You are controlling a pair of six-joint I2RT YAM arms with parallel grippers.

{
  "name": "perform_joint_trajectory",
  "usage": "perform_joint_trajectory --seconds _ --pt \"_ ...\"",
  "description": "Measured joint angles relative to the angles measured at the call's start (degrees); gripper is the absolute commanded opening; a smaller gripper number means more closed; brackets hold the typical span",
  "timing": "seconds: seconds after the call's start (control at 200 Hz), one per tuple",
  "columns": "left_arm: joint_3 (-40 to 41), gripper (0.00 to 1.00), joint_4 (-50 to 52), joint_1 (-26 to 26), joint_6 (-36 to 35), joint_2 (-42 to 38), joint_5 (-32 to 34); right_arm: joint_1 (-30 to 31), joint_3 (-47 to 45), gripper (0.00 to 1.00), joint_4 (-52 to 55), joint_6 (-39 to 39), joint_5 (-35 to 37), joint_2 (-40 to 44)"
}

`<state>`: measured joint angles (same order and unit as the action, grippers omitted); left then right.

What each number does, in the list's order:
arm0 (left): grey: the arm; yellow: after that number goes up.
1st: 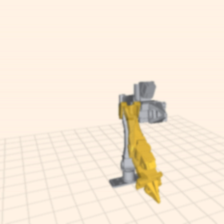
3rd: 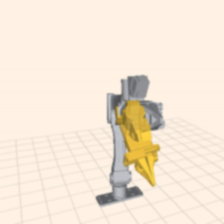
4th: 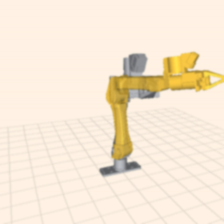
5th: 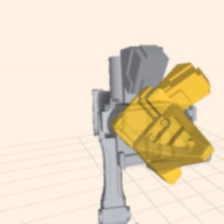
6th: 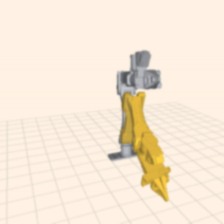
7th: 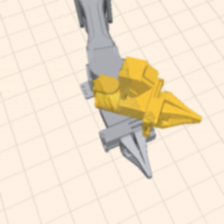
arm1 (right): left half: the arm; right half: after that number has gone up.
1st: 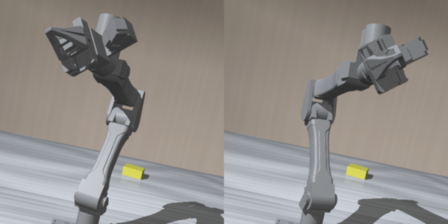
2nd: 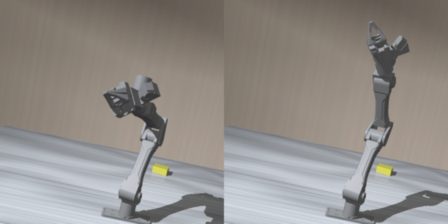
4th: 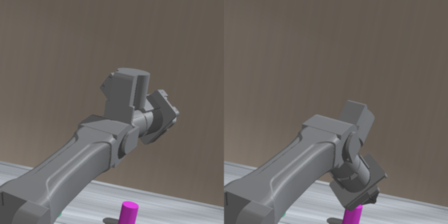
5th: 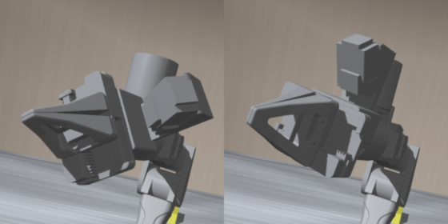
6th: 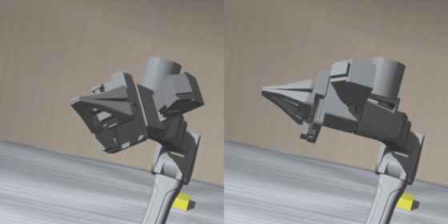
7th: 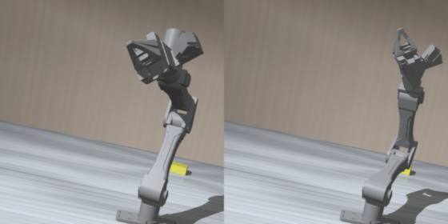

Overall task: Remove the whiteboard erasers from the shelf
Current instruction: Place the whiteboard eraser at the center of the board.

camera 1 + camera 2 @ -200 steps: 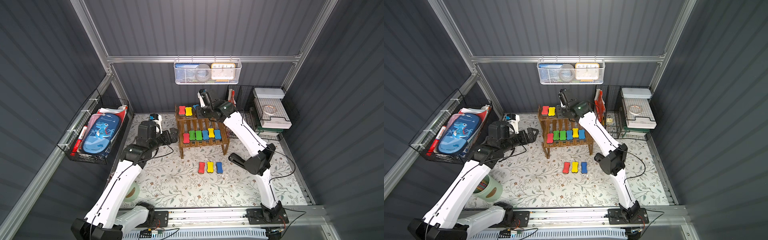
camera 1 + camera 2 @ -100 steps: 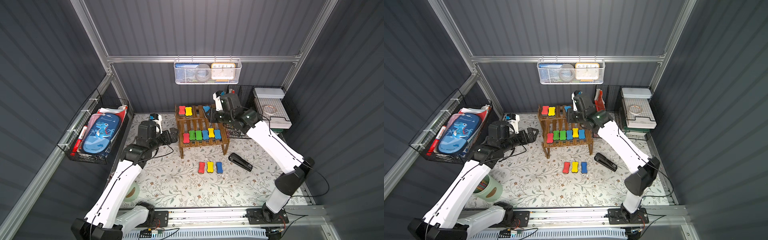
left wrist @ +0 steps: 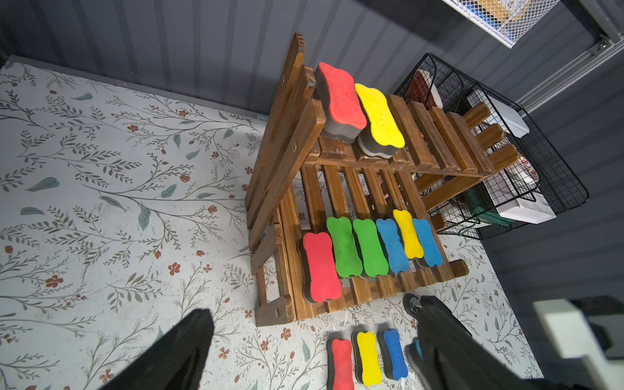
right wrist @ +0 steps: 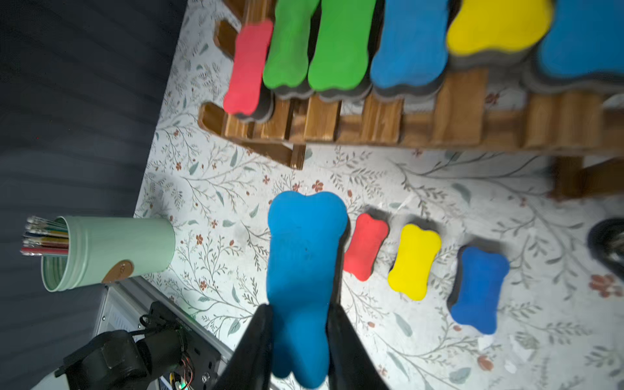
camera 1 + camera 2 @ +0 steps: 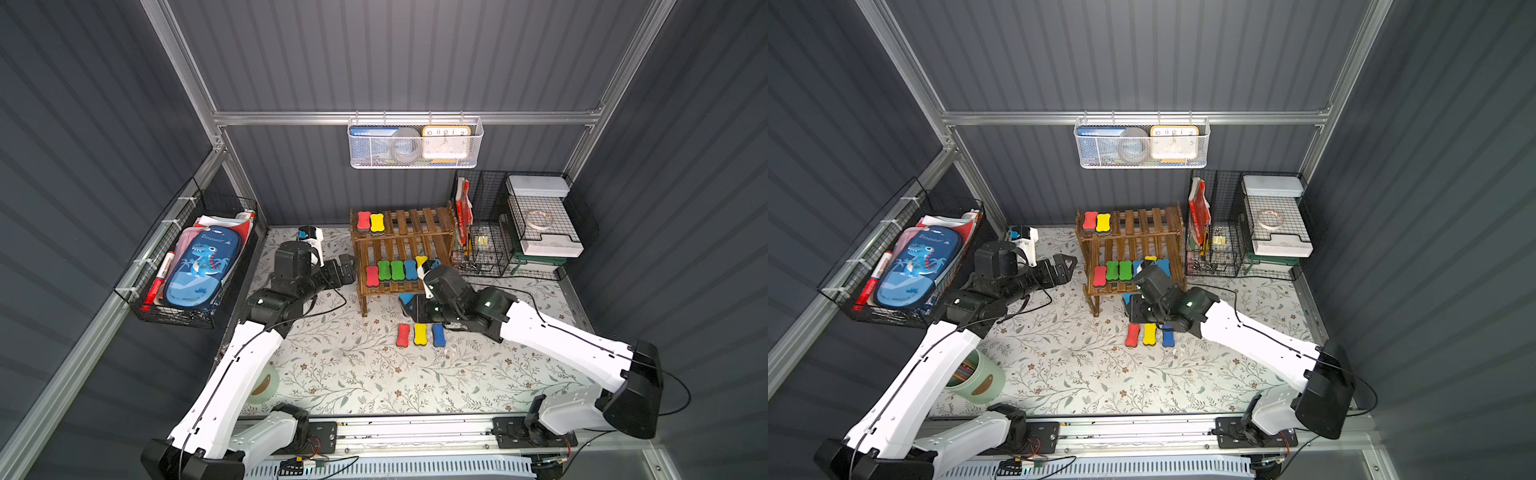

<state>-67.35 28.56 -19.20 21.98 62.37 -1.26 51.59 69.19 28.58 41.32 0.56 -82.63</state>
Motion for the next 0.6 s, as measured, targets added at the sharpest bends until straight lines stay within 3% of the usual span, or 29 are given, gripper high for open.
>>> perform_joint_trajectory --seconds 0.275,0.6 --pt "-3.0 0.99 1.8 0.0 0.0 -1.9 1.0 2.8 3.0 0.20 -2.0 4.4 0.2 -14.8" --pt "-5.7 0.99 4.0 0.0 -0.3 -5.4 2.5 5.3 9.0 0.18 -1.7 7.8 3.0 -22.7"
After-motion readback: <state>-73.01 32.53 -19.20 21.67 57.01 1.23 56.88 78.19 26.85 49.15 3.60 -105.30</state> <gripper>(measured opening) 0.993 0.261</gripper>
